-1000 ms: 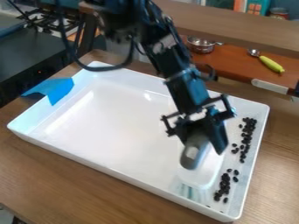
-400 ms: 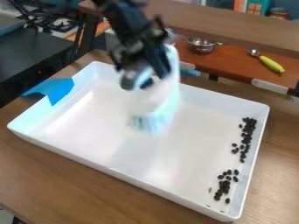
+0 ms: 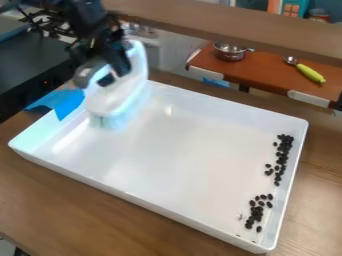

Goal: Sweep into pile

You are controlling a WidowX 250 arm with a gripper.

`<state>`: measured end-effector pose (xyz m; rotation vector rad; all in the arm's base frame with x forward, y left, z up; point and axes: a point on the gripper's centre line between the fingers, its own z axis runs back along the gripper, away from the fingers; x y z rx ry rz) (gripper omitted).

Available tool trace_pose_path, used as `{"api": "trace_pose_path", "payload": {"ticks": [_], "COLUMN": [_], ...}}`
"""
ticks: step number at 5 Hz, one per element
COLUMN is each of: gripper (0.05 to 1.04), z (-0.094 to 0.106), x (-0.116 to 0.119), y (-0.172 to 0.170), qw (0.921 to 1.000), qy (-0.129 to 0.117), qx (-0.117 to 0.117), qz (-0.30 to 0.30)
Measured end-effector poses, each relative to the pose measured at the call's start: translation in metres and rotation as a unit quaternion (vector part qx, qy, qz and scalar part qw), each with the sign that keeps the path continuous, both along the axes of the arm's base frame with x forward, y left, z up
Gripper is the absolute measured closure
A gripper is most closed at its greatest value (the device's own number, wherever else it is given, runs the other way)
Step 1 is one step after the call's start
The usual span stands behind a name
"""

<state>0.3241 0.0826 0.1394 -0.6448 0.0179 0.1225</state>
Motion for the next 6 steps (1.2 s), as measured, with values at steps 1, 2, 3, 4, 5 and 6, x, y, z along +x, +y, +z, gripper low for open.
{"api": "trace_pose_path", "payload": {"ticks": [1, 2, 3, 4, 5, 6], "gripper": [0.59, 0.59, 0.59, 0.525, 0.216, 0.07], "z": [-0.016, -0.029, -0.041, -0.052, -0.05, -0.054], "x": [-0.004, -0.006, -0.009, -0.012, -0.013, -0.015], "y": [0.032, 0.059, 0.075, 0.087, 0.096, 0.104], "qw": [0.9998, 0.9991, 0.9981, 0.9968, 0.9961, 0.9956], "qy": [0.002, 0.011, 0.013, 0.026, 0.029, 0.039], "qx": [0.02, 0.035, 0.055, 0.071, 0.072, 0.066], "qz": [0.005, 0.021, 0.023, 0.023, 0.043, 0.054]}}
